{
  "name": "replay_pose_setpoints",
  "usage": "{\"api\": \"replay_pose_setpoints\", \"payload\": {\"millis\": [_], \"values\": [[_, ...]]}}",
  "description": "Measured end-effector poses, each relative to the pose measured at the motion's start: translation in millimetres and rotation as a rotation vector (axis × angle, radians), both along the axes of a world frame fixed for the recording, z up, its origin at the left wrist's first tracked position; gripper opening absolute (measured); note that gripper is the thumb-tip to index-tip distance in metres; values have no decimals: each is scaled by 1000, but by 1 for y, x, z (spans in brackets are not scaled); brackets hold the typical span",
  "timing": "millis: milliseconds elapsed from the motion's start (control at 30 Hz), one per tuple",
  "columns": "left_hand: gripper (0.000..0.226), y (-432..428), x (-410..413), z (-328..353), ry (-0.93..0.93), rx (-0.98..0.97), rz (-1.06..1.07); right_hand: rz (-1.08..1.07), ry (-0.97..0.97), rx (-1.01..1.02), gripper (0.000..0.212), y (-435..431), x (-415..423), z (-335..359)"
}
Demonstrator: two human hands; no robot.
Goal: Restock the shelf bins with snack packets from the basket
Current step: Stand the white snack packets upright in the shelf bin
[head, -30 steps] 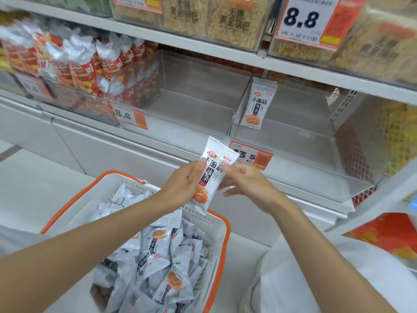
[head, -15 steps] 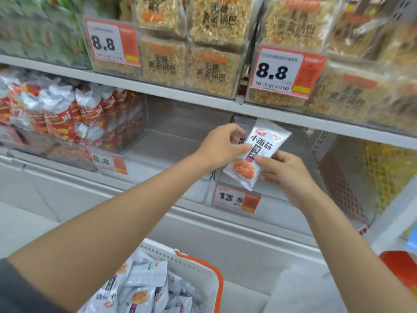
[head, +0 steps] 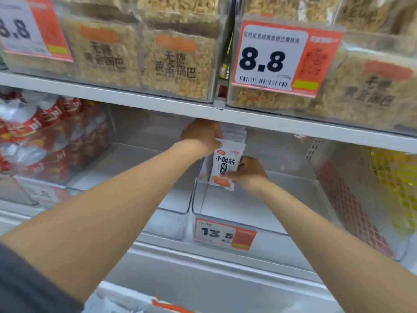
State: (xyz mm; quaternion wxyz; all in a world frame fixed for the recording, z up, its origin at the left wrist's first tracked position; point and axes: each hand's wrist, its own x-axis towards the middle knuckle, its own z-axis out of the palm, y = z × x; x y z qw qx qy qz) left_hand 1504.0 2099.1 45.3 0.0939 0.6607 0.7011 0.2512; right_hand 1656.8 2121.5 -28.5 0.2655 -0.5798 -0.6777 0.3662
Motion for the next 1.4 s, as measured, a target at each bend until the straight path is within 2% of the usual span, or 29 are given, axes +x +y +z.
{"api": "replay_pose_setpoints", "payload": {"millis": [67, 167, 467, 600, 767, 1033, 1133, 1233, 1300, 1400], "values": [[12, 2, 1, 0, -13, 13, -7, -13, -38, -3, 38, -2, 0, 0], [19, 5, 0, -1, -11, 22, -30, -15, -78, -11, 49, -4, -3, -1], [46, 7, -4, -3, -93, -116, -55, -142, -144, 57, 46, 0, -21, -4], [48, 4, -4, -3, -154, -151, -57, -112, -185, 52, 42, -1, -21, -6], [49, -2, -2, -3, -159, -152, -37, -56, -163, 1, 53, -6, -16, -3], [54, -34, 2, -1, -175, -131, -7, -30, -154, -66, 35, -24, -7, 7], [45, -60, 3, -3, -149, -54, 13, -49, -142, 47, 31, -46, -6, 25], [32, -93, 7, -12, -88, 12, 92, -29, -148, 286, 38, -73, -5, 35], [22, -120, 12, -17, -73, 79, 123, -11, -124, 455, 28, -95, -5, 37], [18, -159, 13, -28, -58, 114, 138, 70, -107, 649, 13, -133, -7, 29]]}}
